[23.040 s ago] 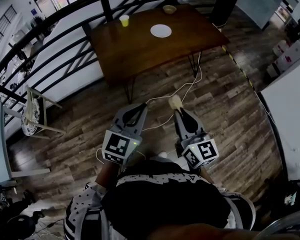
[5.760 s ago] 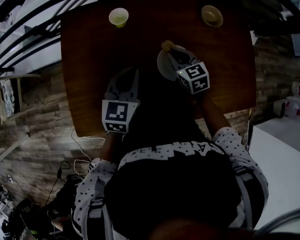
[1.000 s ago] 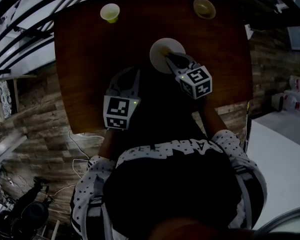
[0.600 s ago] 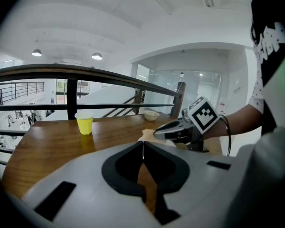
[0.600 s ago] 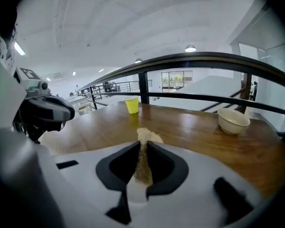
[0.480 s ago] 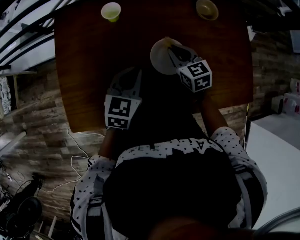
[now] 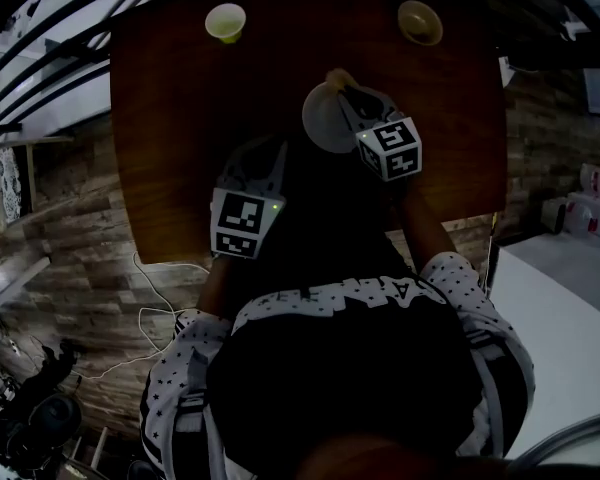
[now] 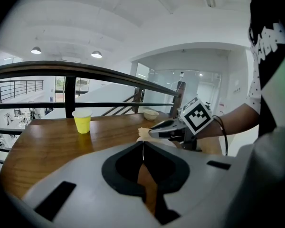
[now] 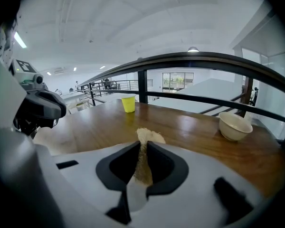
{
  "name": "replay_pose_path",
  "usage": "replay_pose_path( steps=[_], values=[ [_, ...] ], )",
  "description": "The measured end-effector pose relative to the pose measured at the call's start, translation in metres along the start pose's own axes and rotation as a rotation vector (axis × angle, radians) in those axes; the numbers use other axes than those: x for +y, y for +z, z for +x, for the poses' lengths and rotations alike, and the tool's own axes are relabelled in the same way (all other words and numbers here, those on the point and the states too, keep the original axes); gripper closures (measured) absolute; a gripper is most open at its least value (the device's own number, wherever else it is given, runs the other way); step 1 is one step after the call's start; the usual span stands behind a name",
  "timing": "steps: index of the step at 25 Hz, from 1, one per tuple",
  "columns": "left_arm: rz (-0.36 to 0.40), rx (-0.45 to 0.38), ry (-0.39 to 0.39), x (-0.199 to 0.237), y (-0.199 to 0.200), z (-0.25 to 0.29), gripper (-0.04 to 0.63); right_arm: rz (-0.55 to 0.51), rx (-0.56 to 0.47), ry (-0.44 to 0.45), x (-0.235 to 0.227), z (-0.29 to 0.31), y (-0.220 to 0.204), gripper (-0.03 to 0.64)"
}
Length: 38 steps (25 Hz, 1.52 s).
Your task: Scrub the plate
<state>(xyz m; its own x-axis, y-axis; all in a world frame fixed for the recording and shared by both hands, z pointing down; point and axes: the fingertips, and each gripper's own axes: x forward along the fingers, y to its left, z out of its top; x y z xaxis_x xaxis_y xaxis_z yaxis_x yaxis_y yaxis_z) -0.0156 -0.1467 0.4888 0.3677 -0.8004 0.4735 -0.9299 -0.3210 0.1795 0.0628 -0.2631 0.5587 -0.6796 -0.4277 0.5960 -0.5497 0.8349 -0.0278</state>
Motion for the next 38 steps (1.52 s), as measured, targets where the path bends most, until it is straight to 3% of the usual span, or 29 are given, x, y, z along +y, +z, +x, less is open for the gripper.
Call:
replay_pose_path(
  steps=[38],
  values=[
    [-0.003,-0.026,-0.017,-0.001,0.005,-0.001,0.581,-0.066,0.099,0.094,0.036,-0.004,-0.022,0.566]
  ],
)
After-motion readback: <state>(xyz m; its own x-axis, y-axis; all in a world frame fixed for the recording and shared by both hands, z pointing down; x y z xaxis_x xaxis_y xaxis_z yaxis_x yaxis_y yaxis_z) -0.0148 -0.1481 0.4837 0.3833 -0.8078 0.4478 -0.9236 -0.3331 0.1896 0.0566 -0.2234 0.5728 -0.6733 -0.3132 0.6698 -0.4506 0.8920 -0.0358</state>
